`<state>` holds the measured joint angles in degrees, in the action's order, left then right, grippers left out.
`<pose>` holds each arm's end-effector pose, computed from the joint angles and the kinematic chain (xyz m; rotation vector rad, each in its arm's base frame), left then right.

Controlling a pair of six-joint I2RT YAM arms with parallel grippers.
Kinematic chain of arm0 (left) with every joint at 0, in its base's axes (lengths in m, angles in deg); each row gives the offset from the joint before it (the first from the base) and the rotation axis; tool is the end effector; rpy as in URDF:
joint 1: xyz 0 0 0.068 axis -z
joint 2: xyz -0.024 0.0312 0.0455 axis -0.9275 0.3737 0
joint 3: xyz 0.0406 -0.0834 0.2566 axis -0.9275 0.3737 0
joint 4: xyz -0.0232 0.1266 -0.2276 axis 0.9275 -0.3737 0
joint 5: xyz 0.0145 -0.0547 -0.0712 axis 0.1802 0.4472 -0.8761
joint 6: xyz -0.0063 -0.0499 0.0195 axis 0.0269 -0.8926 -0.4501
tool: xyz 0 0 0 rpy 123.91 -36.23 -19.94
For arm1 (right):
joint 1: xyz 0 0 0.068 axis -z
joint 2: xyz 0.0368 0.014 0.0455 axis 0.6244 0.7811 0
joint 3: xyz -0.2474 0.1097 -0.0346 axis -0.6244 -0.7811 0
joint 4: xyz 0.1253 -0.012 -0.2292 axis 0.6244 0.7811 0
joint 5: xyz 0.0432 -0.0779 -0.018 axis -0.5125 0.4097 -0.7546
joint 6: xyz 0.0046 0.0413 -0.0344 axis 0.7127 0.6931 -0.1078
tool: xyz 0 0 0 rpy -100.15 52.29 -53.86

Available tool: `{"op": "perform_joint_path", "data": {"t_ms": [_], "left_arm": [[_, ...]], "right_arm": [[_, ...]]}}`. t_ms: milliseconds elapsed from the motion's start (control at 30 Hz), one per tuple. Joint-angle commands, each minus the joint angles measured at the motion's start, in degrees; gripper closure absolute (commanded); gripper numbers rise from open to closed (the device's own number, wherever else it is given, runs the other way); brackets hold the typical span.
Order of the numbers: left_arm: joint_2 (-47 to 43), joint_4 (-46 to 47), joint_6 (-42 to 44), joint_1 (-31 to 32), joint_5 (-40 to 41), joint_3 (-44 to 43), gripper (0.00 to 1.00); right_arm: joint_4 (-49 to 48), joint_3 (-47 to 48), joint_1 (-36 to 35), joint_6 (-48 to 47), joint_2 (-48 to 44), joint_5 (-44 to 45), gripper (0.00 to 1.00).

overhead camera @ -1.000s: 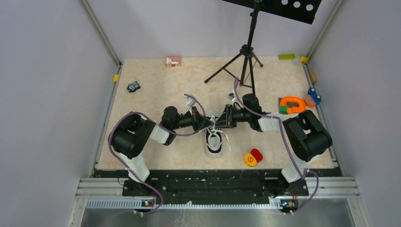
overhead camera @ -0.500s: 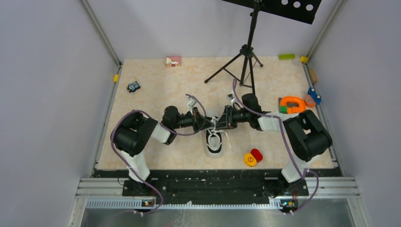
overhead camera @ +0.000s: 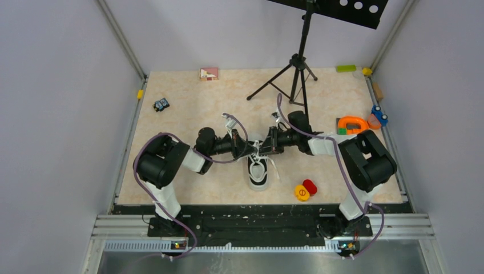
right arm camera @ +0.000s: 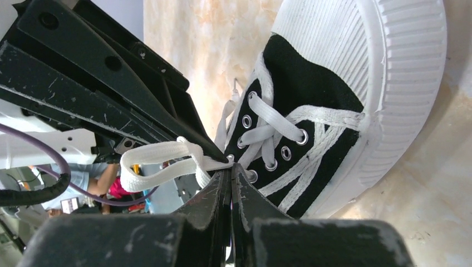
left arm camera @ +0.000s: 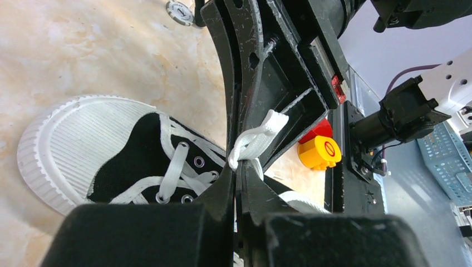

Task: Tie the shoes
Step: Cross the shoelace with the shoelace.

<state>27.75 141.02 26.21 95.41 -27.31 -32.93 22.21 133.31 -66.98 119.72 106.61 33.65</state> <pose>0.2636 -0.1663 0.1442 0.6134 1.7540 -1.4625 0.2849 0.1833 0.1583 -0.2367 2.4203 1.5312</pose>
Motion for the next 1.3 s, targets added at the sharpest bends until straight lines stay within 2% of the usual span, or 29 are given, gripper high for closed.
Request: {"op": "perform_joint_path", "data": {"t_ms": [0,233,367,800,1267], "left_arm": [[-0.4,-0.5,0.9,2.4,-1.3,-1.0,1.0],[-1.1,-2.0,1.6,2.4,-0.9,-0.9,1.0],[-1.6,-2.6,2.0,2.3,-1.0,-0.8,1.0],[-2.1,-5.2,3.2,2.4,-1.1,-1.1,1.0],[-2.3,-6.1,3.6,2.2,-1.0,-1.0,1.0]], "right_arm": [[-4.8,5.7,-4.2,-1.0,-1.7,-2.8,1.0],[8.8,8.0,-3.9,-9.2,-5.4,4.6,1.0],[12.6,8.5,-3.7,-11.2,-7.1,8.6,1.0],[18.7,10.2,-2.6,-13.9,-8.8,13.0,1.0],[20.5,10.1,-1.3,-14.6,-11.3,17.2,1.0]]}}
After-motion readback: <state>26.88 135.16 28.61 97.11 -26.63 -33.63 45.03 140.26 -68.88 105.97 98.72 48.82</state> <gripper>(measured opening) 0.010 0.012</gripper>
